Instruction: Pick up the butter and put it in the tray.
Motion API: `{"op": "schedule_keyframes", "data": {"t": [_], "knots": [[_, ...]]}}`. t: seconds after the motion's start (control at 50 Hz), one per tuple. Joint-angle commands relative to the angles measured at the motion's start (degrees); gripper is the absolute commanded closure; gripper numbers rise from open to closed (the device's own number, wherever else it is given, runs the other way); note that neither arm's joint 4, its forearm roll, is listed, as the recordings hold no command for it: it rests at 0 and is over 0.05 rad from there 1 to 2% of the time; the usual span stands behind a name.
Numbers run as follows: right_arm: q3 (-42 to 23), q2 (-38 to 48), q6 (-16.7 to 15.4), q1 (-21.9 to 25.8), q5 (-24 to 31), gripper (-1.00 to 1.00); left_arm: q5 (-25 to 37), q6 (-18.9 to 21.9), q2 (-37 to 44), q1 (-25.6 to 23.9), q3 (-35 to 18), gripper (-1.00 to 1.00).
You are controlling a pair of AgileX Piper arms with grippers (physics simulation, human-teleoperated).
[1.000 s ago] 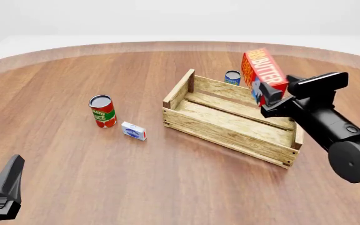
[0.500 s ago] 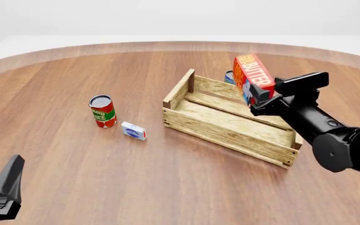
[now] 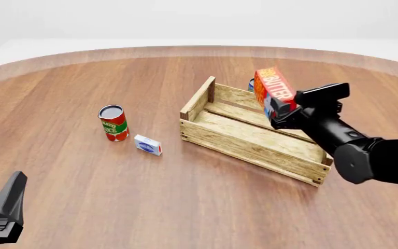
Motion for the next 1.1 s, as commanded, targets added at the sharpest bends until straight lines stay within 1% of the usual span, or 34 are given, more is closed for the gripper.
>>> {"op": "schedule_keyframes", "data": {"t": [0.02, 0.44, 1.1], "knots": [[-1.75, 1.37, 1.04, -0.14, -0.53, 1.0, 0.0, 0.0, 0.0, 0.0, 0.0, -1.0], [-1.37, 3.26, 1.67, -0.1, -0.84, 1.0, 0.0, 0.0, 0.0, 0.0, 0.0, -1.0], [-3.06, 7.57, 2.29, -0.27, -0.54, 1.0, 0.0, 0.0, 0.0, 0.0, 0.0, -1.0]]}}
